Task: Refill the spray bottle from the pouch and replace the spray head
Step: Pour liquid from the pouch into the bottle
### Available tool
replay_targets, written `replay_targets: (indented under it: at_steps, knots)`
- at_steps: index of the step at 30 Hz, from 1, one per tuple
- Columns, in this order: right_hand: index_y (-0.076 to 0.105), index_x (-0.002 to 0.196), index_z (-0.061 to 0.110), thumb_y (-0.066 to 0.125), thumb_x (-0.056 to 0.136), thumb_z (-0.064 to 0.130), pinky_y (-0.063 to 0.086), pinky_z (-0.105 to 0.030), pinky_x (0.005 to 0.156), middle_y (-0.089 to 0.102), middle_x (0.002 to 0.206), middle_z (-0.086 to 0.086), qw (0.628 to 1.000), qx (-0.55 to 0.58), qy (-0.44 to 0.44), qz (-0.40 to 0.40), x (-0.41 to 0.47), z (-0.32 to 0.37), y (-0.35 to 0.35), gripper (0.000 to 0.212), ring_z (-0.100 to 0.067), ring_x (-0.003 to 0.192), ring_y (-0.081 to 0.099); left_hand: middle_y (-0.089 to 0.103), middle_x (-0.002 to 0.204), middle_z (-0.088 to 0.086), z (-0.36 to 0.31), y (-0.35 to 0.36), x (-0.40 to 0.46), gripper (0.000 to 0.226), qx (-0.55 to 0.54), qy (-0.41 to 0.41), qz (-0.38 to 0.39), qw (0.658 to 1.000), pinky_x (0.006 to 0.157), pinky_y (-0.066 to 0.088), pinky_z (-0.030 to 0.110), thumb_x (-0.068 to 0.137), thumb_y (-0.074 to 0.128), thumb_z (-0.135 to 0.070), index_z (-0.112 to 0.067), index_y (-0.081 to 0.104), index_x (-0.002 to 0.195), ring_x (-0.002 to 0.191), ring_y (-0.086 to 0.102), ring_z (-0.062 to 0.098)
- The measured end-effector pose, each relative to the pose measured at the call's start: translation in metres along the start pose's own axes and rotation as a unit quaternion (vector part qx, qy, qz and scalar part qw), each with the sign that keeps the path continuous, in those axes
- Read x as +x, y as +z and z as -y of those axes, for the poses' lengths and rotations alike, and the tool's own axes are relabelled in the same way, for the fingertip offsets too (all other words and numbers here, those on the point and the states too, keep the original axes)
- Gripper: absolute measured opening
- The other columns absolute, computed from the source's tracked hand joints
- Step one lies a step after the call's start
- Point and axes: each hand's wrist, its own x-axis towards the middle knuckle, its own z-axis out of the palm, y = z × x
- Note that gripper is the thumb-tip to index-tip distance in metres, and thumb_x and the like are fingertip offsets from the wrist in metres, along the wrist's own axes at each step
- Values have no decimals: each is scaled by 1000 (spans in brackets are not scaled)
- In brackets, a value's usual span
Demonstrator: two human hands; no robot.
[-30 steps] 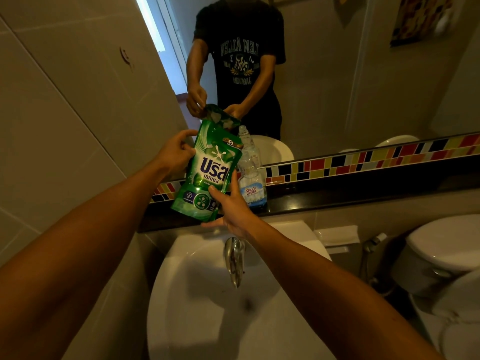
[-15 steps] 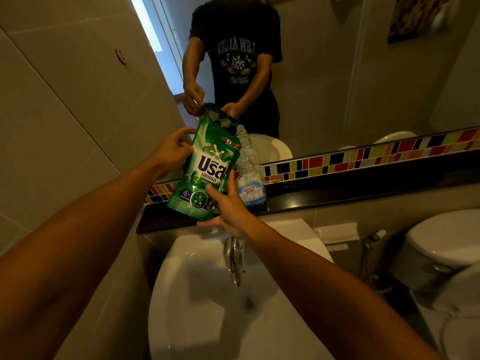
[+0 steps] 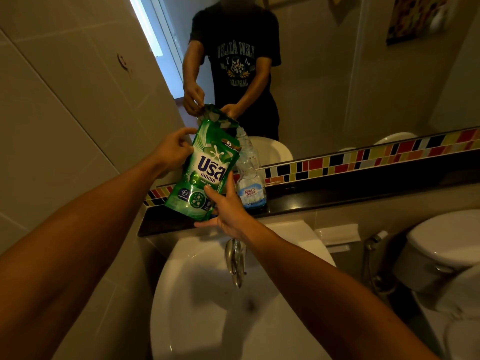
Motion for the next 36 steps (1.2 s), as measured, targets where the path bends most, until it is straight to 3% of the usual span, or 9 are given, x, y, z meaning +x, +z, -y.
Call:
replay_targets:
  at_steps: [22,36]
  knots:
    - [19,148,68,64,101,20,54,-76,77,40,159,0,999,19,-10,38,-4,0,13,80,-47,140,43,60,91,13,-11,-11,-5,53,27,8,-1,1000,92,53,64,98,51,-2,-25,47,145,90,61,33]
    - [22,148,66,65,100,18,49,-81,79,40,159,0,998,32,-24,51,-4,-2,20,80,-48,141,41,63,101,20,-15,-20,-4,54,36,5,12,999,93,53,62,98,51,-2,-26,46,146,94,63,35]
